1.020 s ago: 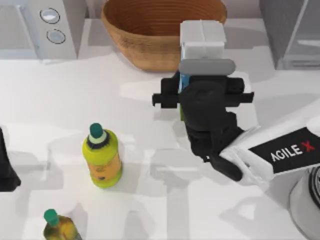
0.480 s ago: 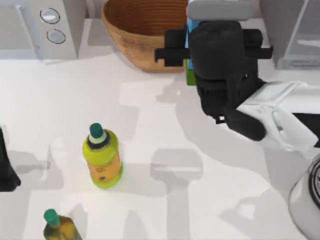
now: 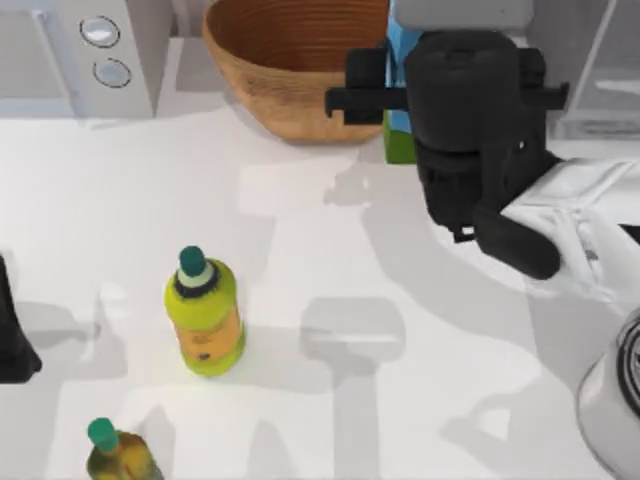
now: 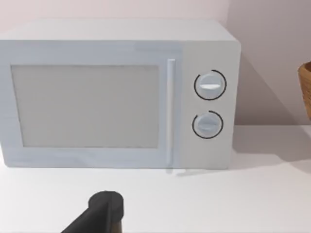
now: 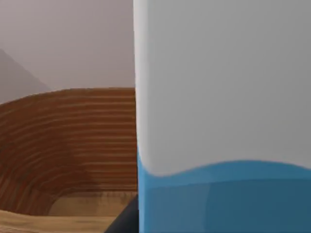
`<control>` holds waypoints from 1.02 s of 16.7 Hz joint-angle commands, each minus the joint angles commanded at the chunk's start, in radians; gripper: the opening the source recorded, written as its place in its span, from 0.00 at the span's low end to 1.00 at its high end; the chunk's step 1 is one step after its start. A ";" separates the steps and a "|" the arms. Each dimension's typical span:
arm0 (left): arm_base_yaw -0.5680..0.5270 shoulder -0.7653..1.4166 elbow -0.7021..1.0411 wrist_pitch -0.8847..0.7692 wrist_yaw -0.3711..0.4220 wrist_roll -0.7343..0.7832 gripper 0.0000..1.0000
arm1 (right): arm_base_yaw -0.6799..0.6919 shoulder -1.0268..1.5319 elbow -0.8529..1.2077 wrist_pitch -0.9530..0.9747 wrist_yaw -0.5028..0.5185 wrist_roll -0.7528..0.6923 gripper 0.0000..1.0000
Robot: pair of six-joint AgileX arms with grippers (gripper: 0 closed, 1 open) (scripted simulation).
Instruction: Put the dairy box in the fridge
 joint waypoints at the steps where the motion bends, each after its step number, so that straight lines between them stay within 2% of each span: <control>1: 0.000 0.000 0.000 0.000 0.000 0.000 1.00 | -0.015 -0.042 -0.022 -0.007 -0.018 -0.005 0.00; 6: 0.000 0.000 0.000 0.000 0.000 0.000 1.00 | -0.144 -0.380 -0.207 -0.074 -0.152 -0.043 0.00; 17: 0.000 0.000 0.000 0.000 0.000 0.000 1.00 | -0.579 -1.386 -0.829 -0.314 -0.572 -0.165 0.00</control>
